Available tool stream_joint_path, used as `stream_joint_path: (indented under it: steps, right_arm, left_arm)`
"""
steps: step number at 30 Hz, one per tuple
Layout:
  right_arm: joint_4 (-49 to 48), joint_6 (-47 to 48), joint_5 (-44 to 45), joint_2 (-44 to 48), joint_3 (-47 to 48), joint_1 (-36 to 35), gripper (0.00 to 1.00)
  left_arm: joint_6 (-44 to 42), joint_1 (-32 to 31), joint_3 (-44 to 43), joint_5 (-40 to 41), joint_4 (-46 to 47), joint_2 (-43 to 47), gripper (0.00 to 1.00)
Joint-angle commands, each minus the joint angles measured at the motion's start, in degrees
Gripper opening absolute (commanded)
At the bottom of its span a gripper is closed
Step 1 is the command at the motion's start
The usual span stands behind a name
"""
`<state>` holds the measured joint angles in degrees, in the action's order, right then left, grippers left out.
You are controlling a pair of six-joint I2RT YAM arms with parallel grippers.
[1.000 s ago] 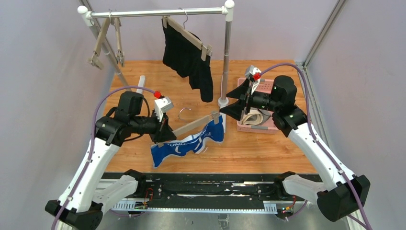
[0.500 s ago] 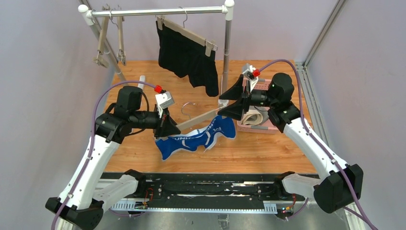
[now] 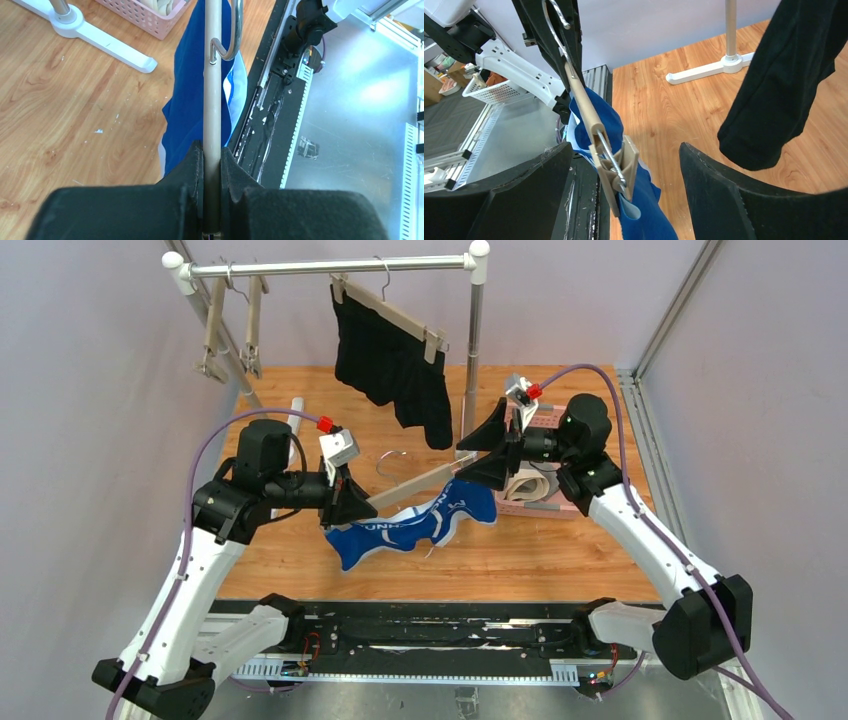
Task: Remove the underwear clipped to the hanger
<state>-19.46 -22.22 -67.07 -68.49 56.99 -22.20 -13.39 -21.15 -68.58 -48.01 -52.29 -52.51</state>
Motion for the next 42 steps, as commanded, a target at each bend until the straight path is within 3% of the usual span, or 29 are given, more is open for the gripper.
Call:
stream_joint_path:
  steps: [1,6,9,11,12,15,16,18,19,22,26,32,42]
  right_arm:
    - [-4.19,-2.13,-1.1,-0.53,-0.69,0.66,0.8]
    - [-6.85,-4.64,-1.4,-1.85,-0.25,0.66,0.68]
    - [-9.0,-6.69,-2.36,-2.53,0.02,0.66,0.45]
    - [-9.58,-7.25,-2.76,-2.54,0.13,0.66,0.21]
    - [-9.25,-7.08,-2.68,-2.47,0.27,0.66,0.03]
    - [-8.06,-5.81,-2.21,-1.91,-0.05,0.6,0.01]
    - [-7.41,-5.46,-1.81,-1.77,0.03,0.65,0.05]
    - [-5.29,-4.48,-0.32,-1.49,0.51,0.66,0.39]
    - [-5.01,-4.3,0.45,-1.13,0.57,0.62,0.48]
    - [-3.63,-3.67,3.52,0.52,0.92,0.74,0.65]
    - [-0.91,-1.51,9.19,4.5,-0.15,0.71,0.72]
    - [-13.62,-10.1,14.95,9.67,-7.52,0.18,0.73]
    - [-20.38,-11.18,26.87,17.28,-13.95,-6.83,0.75]
  left_arm:
    - [0.9,-0.36,-2.31,-2.7,2.96,0.74,0.0]
    - [1.05,-0.34,-1.37,-2.13,2.93,0.92,0.0]
    - [1.06,-0.36,-0.8,-1.96,2.96,0.82,0.0]
    - [1.2,-0.31,-0.73,-1.46,2.98,0.66,0.0]
    - [1.38,-0.38,-0.76,-1.18,3.04,0.58,0.0]
    - [2.54,-0.36,-0.92,-0.46,4.62,0.64,0.0]
    - [2.95,-0.36,-0.96,-0.38,5.3,0.65,0.0]
    - [4.47,-0.37,-1.3,0.07,7.12,0.74,0.0]
    - [5.09,-0.38,-1.56,0.3,7.9,0.74,0.0]
    - [6.43,-0.36,-3.29,0.94,9.35,0.57,0.0]
    - [9.14,-0.34,-4.48,1.86,13.29,1.18,0.0]
    - [18.53,-0.36,1.27,0.92,27.12,3.02,0.0]
    - [35.12,-0.38,10.87,1.65,50.74,7.04,0.0]
